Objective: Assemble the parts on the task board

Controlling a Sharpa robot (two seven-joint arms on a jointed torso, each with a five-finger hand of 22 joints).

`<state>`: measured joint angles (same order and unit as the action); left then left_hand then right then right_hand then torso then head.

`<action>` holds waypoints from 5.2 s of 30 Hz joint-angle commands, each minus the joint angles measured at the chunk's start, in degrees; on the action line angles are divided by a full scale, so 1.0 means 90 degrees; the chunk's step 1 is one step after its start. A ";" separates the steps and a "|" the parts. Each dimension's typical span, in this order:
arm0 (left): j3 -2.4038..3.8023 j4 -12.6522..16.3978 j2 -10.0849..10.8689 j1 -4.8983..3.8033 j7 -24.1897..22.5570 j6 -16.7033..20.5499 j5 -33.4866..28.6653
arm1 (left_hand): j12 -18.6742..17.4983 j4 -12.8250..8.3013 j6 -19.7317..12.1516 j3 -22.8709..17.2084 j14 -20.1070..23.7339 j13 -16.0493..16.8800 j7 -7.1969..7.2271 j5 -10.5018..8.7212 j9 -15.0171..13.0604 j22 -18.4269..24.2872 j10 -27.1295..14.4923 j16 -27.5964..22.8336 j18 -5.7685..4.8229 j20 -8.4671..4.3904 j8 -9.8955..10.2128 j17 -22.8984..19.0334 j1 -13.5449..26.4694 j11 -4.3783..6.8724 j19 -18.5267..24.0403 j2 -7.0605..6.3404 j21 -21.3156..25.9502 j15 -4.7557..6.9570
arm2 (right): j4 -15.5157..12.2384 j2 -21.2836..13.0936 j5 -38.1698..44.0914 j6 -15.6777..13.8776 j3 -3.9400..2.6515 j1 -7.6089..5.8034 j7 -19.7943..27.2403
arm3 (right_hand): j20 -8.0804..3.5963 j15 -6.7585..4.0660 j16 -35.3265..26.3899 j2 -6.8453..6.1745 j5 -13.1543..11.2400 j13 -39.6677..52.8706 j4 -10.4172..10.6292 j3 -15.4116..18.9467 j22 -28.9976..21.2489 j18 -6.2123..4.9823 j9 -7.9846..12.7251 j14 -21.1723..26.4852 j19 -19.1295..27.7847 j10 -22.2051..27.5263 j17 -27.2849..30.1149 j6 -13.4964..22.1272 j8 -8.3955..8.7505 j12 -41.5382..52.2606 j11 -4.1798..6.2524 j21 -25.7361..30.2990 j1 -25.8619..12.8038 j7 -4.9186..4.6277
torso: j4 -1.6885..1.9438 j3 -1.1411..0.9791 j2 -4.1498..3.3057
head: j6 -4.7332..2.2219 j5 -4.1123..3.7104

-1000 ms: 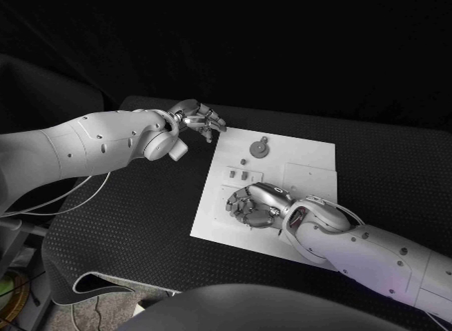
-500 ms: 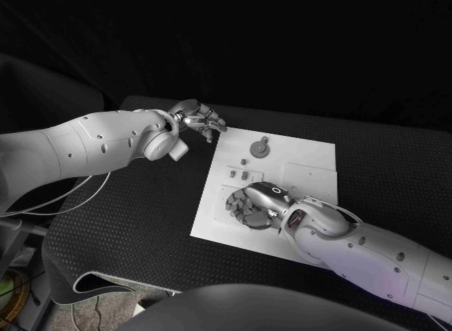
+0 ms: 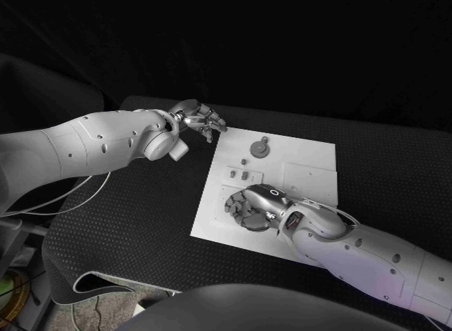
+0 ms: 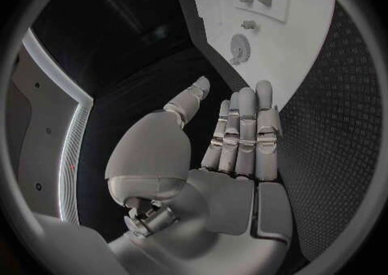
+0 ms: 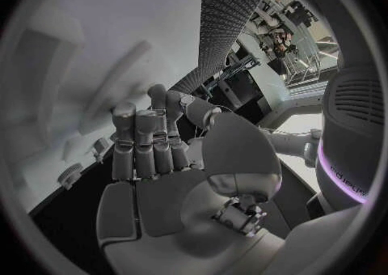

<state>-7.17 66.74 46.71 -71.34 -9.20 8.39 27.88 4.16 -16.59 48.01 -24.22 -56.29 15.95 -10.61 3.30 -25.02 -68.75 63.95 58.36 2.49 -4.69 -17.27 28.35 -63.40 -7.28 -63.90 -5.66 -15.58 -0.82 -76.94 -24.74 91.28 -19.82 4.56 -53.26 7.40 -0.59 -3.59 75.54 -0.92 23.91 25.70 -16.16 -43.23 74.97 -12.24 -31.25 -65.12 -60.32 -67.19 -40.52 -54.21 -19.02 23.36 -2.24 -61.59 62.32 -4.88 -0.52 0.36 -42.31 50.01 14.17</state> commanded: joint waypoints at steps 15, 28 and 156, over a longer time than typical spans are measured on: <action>0.0003 0.0006 -0.0019 -0.0006 -0.0039 -0.0052 -0.0031 | -0.0006 0.0017 -0.0021 -0.0002 -0.0028 -0.0010 -0.0026 -0.0040 0.0006 -0.0008 -0.0045 -0.0030 0.0239 0.0003 -0.0004 0.0009 0.0084 0.0000 -0.0038 -0.0009 0.0027 -0.0021 | 0.0133 0.0036 0.0026 0.0251 0.0012 0.0008 -0.0104 | -0.0031 -0.0052 -0.0017 0.0012 0.0026 -0.0017 0.0007 -0.0019 0.0061 -0.0307 -0.0182 -0.0012 0.0000 -0.0058 -0.0004 -0.0277 -0.0034 -0.0145 0.0004 -0.0021 0.0040 -0.0235 | -0.0003 -0.0002 -0.0001 | -0.0001 0.0012; 0.0003 0.0006 -0.0019 -0.0006 -0.0040 -0.0050 -0.0031 | -0.0005 0.0016 -0.0021 -0.0003 -0.0028 -0.0010 -0.0026 -0.0040 0.0007 -0.0010 -0.0046 -0.0031 0.0240 0.0003 -0.0005 0.0011 0.0087 0.0000 -0.0038 -0.0008 0.0029 -0.0021 | 0.0172 0.0046 0.0052 0.0375 0.0058 0.0008 -0.0126 | -0.0032 -0.0051 -0.0018 0.0019 0.0026 -0.0020 0.0007 -0.0019 0.0061 -0.0307 -0.0182 -0.0015 -0.0001 -0.0064 -0.0004 -0.0277 -0.0031 -0.0159 0.0003 -0.0020 0.0041 -0.0235 | 0.0000 -0.0002 -0.0002 | -0.0001 0.0006; 0.0000 -0.0099 -0.0061 -0.0004 -0.0012 -0.0103 -0.0031 | -0.0006 0.0018 -0.0033 -0.0013 -0.0019 -0.0017 -0.0029 -0.0040 0.0015 -0.0028 -0.0060 -0.0047 0.0242 0.0008 -0.0014 0.0020 0.0138 -0.0006 -0.0036 -0.0004 0.0058 -0.0026 | -0.0276 -0.0243 0.0127 0.0345 -0.0003 0.0000 -0.0666 | 0.0062 -0.0046 -0.0065 -0.0812 0.0022 0.1111 -0.0032 0.0386 0.0059 -0.0307 0.0249 0.0193 0.0123 0.0149 -0.0031 0.1211 0.0466 -0.0096 0.0004 0.0142 0.0361 -0.0185 | -0.0007 -0.0005 0.0002 | -0.0001 -0.0108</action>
<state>-7.19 65.82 46.26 -71.33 -9.02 8.24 27.85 4.16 -16.59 47.87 -24.22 -56.29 15.89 -10.67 3.30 -24.95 -68.92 63.81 58.12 2.49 -4.69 -17.27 28.48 -62.72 -7.40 -63.90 -5.88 -15.35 -0.83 -79.18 -26.82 91.43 -17.40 4.57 -53.33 2.44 0.21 -3.69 75.10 -7.79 23.96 35.39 -16.37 -39.99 74.97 -13.31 -29.06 -63.51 -59.05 -65.77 -40.84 -43.63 -14.67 22.36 -2.49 -60.68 65.40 -6.57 -0.58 0.30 -42.31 50.01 13.23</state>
